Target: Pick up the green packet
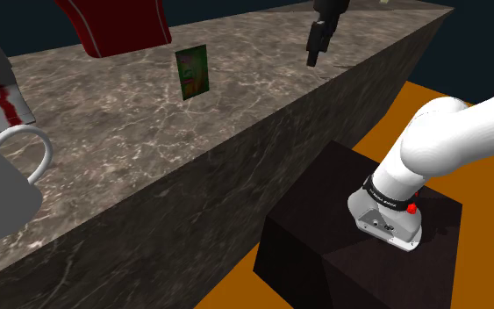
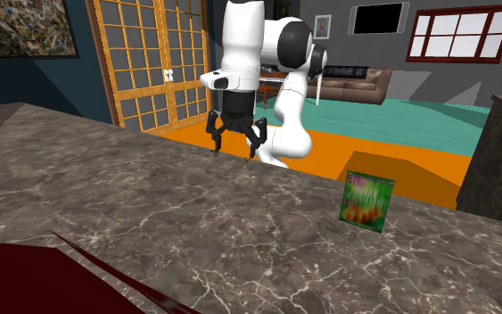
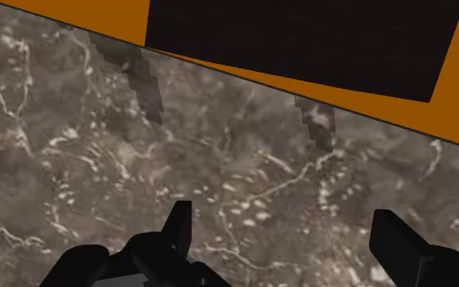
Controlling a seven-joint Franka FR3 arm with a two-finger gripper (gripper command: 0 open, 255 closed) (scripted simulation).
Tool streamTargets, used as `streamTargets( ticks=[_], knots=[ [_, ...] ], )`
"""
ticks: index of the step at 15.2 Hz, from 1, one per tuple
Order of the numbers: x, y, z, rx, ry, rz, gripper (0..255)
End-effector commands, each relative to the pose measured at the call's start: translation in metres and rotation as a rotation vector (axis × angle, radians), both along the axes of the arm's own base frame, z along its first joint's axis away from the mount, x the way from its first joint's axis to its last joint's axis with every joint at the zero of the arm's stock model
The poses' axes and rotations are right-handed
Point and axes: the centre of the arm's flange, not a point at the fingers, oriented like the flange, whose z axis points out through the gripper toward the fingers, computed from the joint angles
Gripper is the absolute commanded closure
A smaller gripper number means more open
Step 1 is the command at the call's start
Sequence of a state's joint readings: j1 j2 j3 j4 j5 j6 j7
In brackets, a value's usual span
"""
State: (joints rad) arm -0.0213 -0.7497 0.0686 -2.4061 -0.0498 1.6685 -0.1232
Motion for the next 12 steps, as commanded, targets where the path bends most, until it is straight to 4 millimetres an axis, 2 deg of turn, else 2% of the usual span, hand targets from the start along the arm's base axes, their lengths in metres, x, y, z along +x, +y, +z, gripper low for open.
streamTargets(
  ticks=[1, 6, 12],
  knots=[
    [0.000, 0.000, 0.000, 0.000, 0.000, 0.000, 0],
    [0.051, 0.033, 0.018, 0.025, 0.019, 0.254, 0],
    [0.099, 0.087, 0.041, 0.056, 0.043, 0.558, 0]
  ],
)
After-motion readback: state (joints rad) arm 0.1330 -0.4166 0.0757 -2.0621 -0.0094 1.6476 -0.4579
